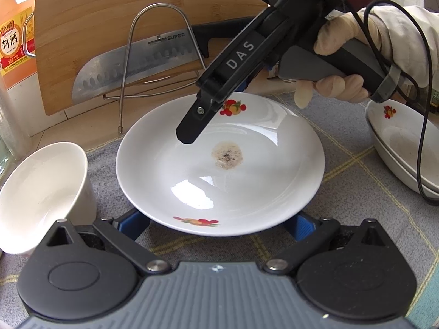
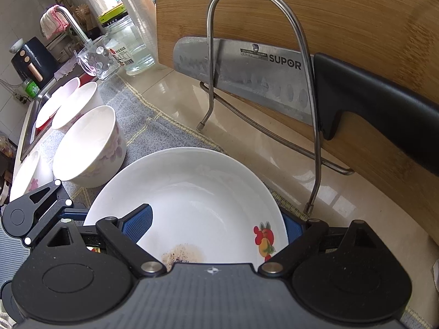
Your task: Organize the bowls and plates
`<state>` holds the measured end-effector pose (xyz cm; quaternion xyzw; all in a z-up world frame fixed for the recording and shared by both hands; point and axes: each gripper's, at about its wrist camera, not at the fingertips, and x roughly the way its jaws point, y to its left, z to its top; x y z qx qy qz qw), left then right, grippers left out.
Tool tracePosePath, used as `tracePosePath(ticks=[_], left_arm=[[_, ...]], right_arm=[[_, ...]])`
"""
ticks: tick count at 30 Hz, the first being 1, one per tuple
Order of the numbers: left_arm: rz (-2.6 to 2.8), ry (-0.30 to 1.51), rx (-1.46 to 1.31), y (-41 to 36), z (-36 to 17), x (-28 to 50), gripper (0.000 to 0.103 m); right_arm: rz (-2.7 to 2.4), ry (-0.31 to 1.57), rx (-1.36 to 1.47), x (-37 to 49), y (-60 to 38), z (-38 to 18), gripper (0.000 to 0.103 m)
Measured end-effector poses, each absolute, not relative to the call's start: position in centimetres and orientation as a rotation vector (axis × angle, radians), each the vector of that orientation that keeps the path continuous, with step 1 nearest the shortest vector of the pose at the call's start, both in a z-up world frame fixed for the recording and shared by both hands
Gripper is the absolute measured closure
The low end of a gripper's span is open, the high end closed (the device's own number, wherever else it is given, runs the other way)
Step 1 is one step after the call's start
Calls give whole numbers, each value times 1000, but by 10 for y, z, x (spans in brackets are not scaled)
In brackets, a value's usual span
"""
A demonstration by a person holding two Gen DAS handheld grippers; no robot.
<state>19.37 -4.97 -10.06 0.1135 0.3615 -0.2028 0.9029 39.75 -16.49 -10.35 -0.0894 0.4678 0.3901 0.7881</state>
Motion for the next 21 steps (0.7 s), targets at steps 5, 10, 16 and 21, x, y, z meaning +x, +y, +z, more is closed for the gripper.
tracePosePath(ticks=[5,10,16,21], left_arm=[[-414,741,235,-51,-102,189,1],[-414,748,235,-52,-100,188,1],[-422,759,229,-50,-97,188,1],[-422,761,224,-48,-94,183,1]], right_arm=[[838,1004,-192,399,-164,-105,5],[832,999,-199,397,-163,-105,5],[831,1000,-201,394,-163,-104,5],[833,1006,-206,389,-162,-104,5]])
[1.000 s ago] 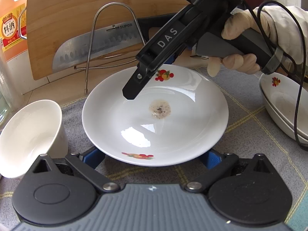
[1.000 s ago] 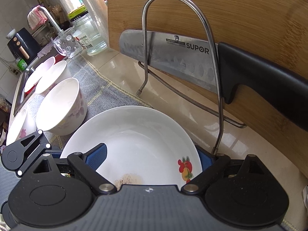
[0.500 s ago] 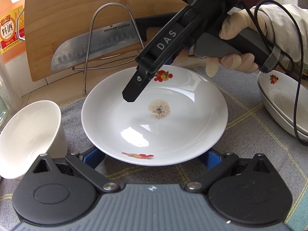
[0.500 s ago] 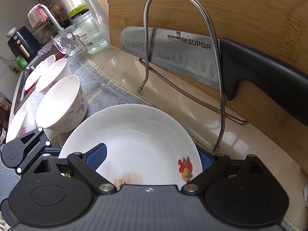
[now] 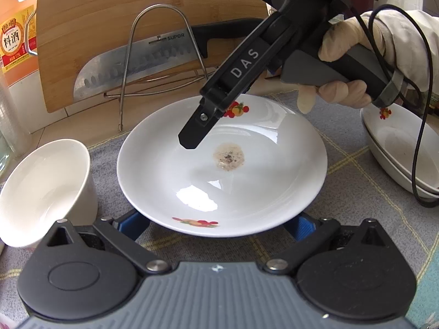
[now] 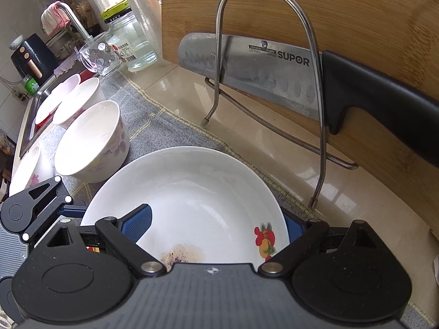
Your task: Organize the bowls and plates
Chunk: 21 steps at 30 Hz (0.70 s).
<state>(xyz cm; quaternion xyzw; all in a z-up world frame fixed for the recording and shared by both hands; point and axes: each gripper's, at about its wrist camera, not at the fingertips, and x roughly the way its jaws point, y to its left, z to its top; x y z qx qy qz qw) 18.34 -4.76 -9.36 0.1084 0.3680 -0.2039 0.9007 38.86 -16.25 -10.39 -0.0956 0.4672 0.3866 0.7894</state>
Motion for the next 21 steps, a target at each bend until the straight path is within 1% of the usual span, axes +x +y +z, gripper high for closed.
tracePosePath(ticks=[21], left_arm=[[-416,761,235,-43,-80,154,1]], right_arm=[[843,998,-205,352,-161,-92,5]])
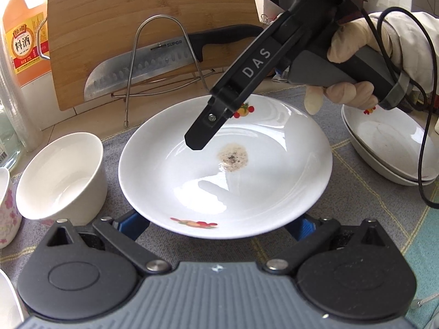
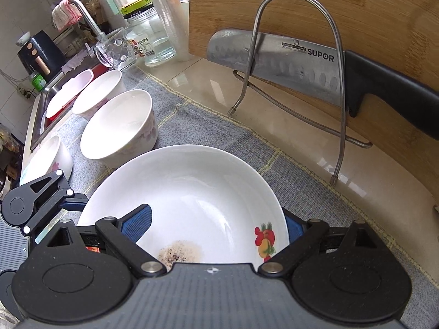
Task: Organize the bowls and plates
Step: 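Lift and carry the stained plate toward the plate stack by the jars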
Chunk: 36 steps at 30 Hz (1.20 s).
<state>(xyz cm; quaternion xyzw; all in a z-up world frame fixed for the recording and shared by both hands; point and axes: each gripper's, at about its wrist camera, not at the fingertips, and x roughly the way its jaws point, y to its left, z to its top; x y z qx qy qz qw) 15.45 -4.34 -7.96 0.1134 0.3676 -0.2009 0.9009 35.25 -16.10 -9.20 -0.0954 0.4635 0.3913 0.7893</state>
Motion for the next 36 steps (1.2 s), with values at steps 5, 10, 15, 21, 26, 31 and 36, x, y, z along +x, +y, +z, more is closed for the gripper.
tracePosePath(ticks=[5,10,15,21,26,31,36], left_arm=[[-428,764,241,-42,-74,148,1],[-446,759,266,-42,-68,144,1],[-468,763,286,-41,-65,143,1],[-502,756,306,-43,-59,136,1],[-532,757,324,-43,-59,140,1],[-565,755,340,-46,-57,142,1],[-606,748,355,-51,-54,143,1]], right_arm=[[838,984,-200,338,-164,-84,5],[821,979,-180,327,-168,-80,5],[808,967,-155,313,-174,-76,5],[781,953,-127,300,-182,-71,5],[758,944,-104,290,-188,-69,5],[731,933,-86,280,-196,-67,5],[695,919,-63,269,-208,-63,5]])
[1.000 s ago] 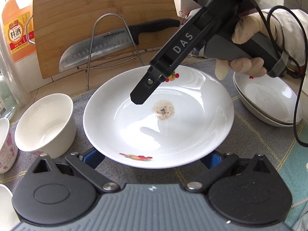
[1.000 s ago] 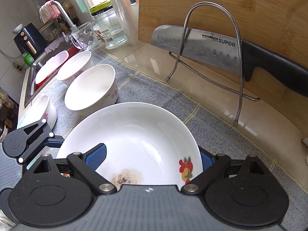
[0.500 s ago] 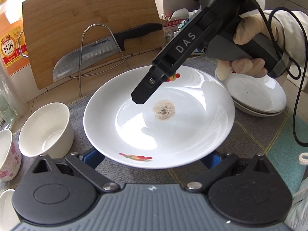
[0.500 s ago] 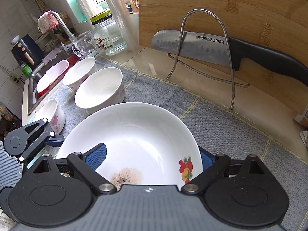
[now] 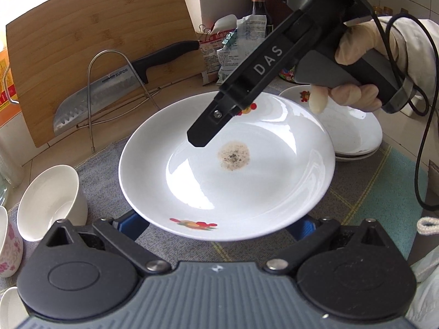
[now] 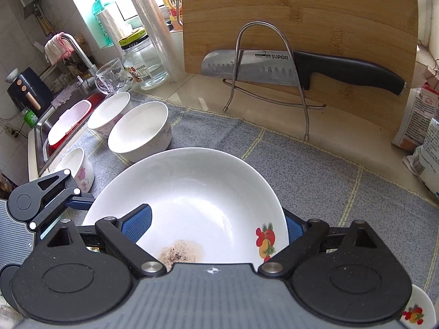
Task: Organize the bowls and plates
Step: 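Lift and carry the stained plate toward the plate stack by the jars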
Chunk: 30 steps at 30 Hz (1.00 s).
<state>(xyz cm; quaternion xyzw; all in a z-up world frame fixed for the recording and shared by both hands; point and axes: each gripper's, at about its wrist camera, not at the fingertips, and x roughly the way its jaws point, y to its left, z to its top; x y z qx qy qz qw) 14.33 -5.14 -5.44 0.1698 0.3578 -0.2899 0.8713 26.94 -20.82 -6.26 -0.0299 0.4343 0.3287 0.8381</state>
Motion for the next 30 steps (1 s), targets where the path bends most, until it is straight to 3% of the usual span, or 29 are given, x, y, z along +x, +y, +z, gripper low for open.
tracePosePath(ticks=[30], left_arm=[[-930,701,486,-139,-50,141,1]], right_arm=[[380,846,111,194,-321,-58,5]])
